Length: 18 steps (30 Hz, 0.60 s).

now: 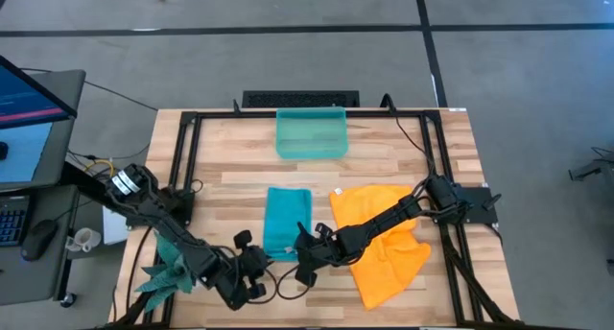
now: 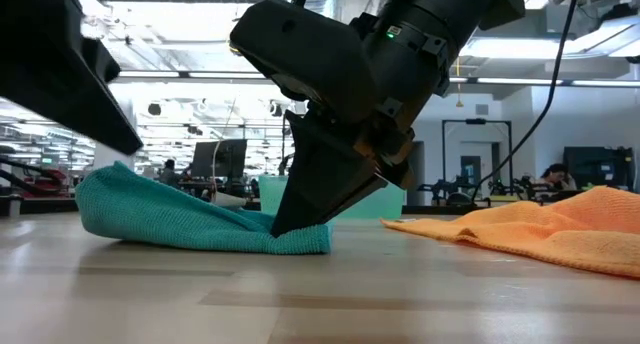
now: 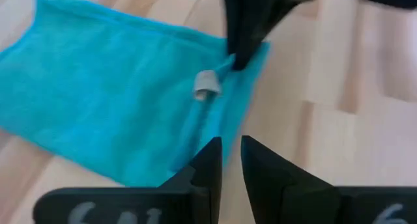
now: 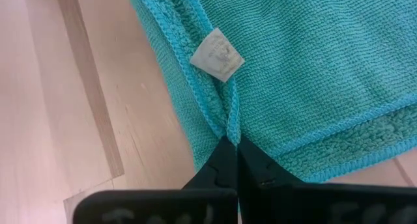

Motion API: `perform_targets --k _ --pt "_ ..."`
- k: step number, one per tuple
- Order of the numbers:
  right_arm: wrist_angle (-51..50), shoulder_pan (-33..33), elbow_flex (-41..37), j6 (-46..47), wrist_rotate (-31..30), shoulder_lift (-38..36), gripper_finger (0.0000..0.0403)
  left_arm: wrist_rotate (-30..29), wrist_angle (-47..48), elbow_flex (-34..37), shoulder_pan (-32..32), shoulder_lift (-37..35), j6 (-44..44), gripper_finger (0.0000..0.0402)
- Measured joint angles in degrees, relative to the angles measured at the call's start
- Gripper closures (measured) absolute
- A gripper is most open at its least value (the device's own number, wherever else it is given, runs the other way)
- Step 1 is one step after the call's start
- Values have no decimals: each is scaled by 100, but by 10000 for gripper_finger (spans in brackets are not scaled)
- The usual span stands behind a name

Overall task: Roll microfiber towels into tight, uniform cylinder then place into a basket
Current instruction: Roll the blue microfiber cloth

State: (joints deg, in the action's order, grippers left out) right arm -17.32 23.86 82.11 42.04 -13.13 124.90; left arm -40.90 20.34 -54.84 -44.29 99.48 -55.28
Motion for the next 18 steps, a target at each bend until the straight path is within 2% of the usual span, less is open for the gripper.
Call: perform_targets --k 4,9,18 --pt "0 0 0 -1 2 0 397 34 -23 42 189 0 67 360" --pt "0 0 0 0 4 0 397 536 190 43 418 0 112 366" --pt "0 0 0 1 39 0 397 603 253 77 478 0 257 368"
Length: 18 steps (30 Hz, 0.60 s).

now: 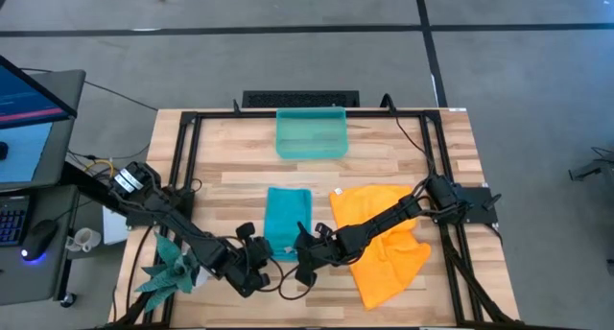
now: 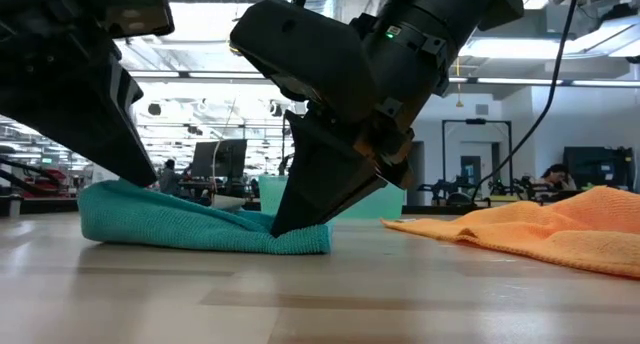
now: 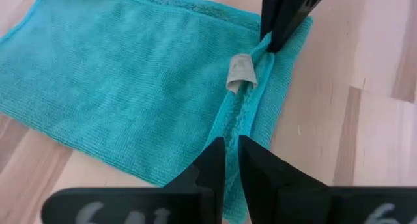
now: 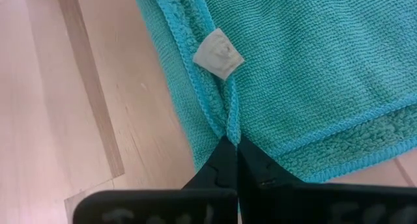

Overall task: Roll microfiber towels into tight, uniform cylinder then place into a basket
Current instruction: Roll the blue microfiber cloth

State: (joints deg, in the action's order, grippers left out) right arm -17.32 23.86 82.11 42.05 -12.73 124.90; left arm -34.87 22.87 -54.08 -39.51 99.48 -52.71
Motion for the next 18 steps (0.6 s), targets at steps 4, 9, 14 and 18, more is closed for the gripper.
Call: perform_targets --k 4,9,14,18 --pt "0 -2 0 1 28 0 397 98 -143 282 14 0 -89 368" --pt "1 -2 0 25 50 0 397 35 -120 458 14 0 -382 368" --pt "1 -2 0 45 63 0 397 103 -136 458 21 -26 -247 368" --pt "0 -2 0 51 68 0 397 107 -131 458 -69 -277 -14 368"
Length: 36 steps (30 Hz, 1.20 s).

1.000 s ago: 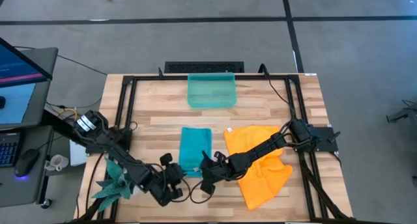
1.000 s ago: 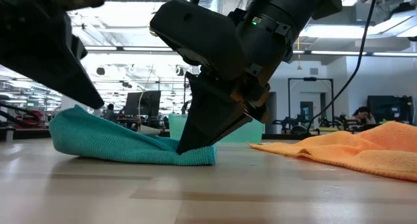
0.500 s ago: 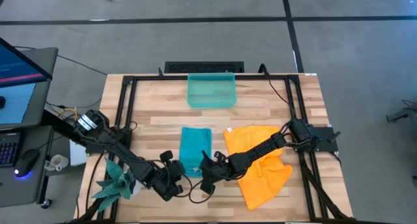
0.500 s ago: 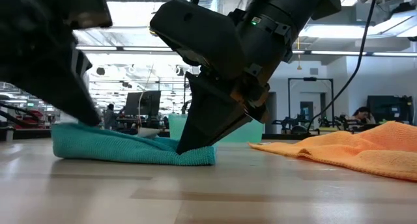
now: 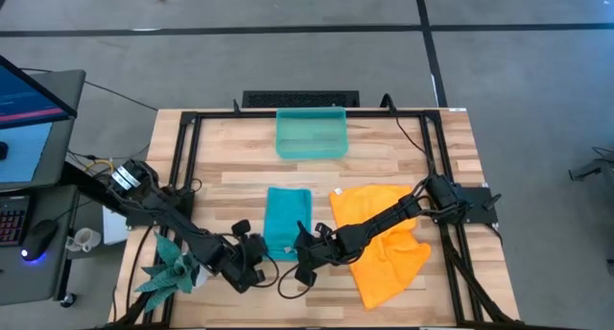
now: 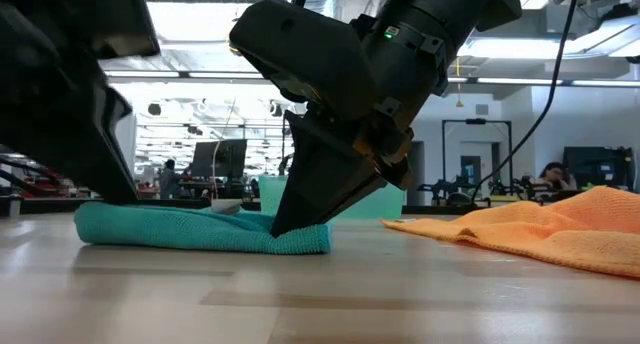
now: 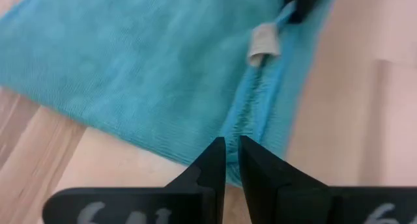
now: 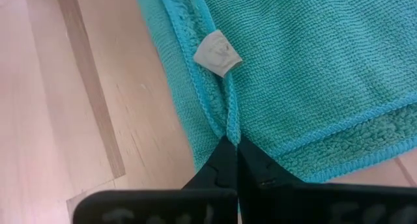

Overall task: Roll microfiber towels into tight, uniform cylinder then place into a basket
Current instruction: Roll the blue microfiber cloth

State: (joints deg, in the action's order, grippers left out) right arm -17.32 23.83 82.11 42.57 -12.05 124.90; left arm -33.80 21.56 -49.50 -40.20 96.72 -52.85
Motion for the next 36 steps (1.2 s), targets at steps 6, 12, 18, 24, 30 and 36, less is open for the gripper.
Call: perform_targets --k 6,12,18,24,30,36 --pt "2 0 0 2 6 0 397 -652 -88 -2 -335 -552 354 368" --pt "16 0 0 11 11 0 397 -914 -643 10 -472 -214 652 368" --pt "16 0 -2 13 21 -2 397 -684 -992 11 -270 364 664 368" --pt "6 0 -2 56 26 -2 397 -551 -962 11 -104 471 464 368" --pt "4 -9 -2 61 190 -4 386 -295 -876 56 -60 513 192 368" --pt "54 -7 0 68 227 0 336 -203 -958 185 -34 684 -97 368"
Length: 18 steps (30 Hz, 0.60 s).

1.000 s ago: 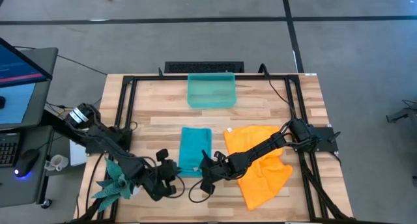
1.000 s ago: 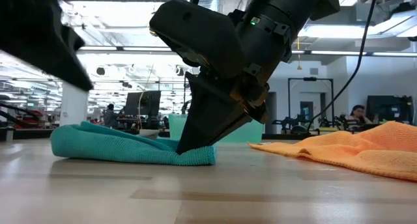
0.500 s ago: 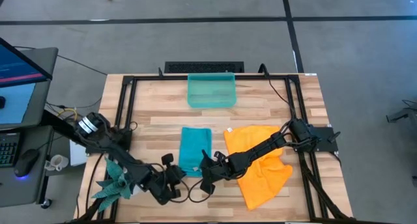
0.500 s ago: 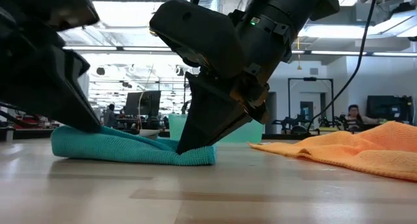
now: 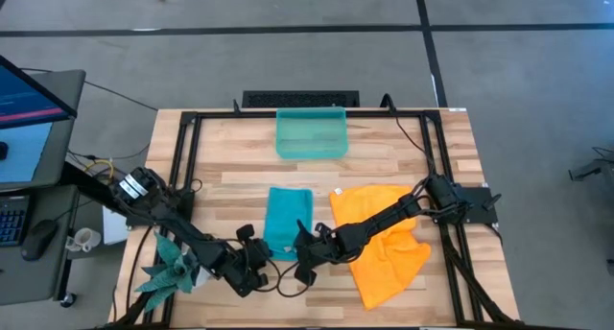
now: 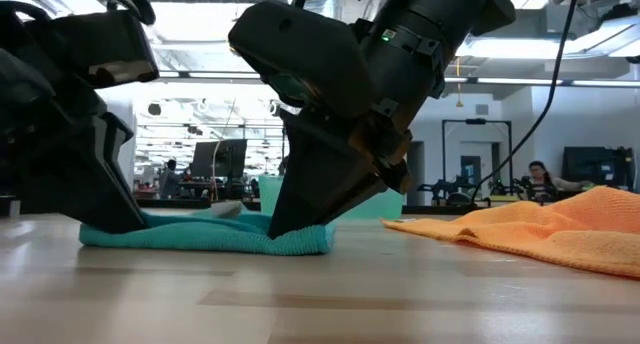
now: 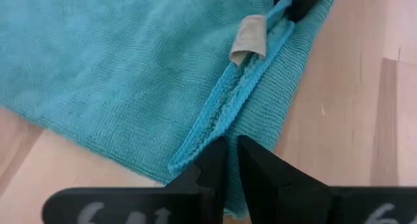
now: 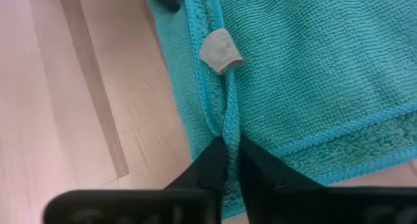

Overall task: Roll microfiber towels into tight, uniform cylinder then place into a basket
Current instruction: Roll the blue microfiber cloth

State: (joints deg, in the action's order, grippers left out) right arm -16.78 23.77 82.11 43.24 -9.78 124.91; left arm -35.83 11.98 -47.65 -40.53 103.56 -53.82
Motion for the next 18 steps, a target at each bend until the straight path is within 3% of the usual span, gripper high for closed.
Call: perform_targets --k 10,18 --pt "-44 11 -8 -125 2 -88 264 53 30 -1 0 38 -177 368" --pt "-538 56 -31 -597 -319 -400 271 163 47 1 4 45 -290 368"
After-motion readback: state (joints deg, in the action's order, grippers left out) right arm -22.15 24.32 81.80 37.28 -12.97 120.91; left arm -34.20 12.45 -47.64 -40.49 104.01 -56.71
